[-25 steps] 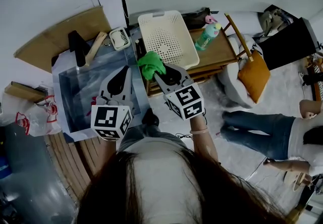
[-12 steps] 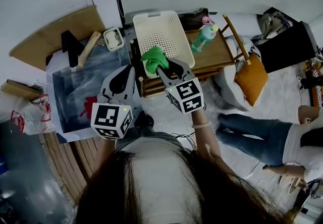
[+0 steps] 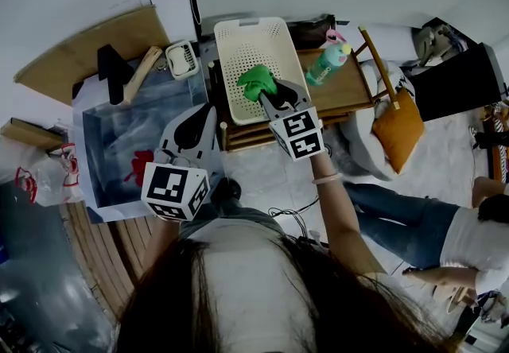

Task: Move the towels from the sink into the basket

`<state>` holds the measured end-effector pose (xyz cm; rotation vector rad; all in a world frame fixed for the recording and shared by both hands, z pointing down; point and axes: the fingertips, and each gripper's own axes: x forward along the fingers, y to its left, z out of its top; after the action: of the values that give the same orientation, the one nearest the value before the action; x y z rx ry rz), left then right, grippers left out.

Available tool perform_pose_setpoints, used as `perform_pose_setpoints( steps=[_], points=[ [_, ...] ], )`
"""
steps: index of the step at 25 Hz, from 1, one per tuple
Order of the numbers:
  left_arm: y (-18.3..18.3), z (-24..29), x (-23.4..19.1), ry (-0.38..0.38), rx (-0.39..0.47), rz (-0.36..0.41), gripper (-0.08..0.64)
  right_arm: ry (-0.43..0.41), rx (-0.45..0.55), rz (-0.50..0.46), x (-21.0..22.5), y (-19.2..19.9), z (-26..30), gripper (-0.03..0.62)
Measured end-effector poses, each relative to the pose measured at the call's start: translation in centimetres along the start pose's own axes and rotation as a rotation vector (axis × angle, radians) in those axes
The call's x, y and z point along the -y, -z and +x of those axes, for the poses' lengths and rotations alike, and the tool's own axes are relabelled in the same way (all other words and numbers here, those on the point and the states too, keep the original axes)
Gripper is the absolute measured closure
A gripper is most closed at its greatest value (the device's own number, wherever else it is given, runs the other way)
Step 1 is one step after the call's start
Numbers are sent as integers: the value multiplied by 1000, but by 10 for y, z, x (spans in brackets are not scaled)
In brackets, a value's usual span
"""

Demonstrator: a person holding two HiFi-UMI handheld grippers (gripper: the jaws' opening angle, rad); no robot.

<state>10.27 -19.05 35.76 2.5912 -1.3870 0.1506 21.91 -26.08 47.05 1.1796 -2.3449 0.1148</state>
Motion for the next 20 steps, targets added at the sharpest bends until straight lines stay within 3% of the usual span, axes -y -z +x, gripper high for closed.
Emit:
perform_pose_setpoints(
  steps=[20],
  points=[
    [12,17,-12,-18,-51,-50,552,-108,-342,-194,48,87,93,448]
  ],
)
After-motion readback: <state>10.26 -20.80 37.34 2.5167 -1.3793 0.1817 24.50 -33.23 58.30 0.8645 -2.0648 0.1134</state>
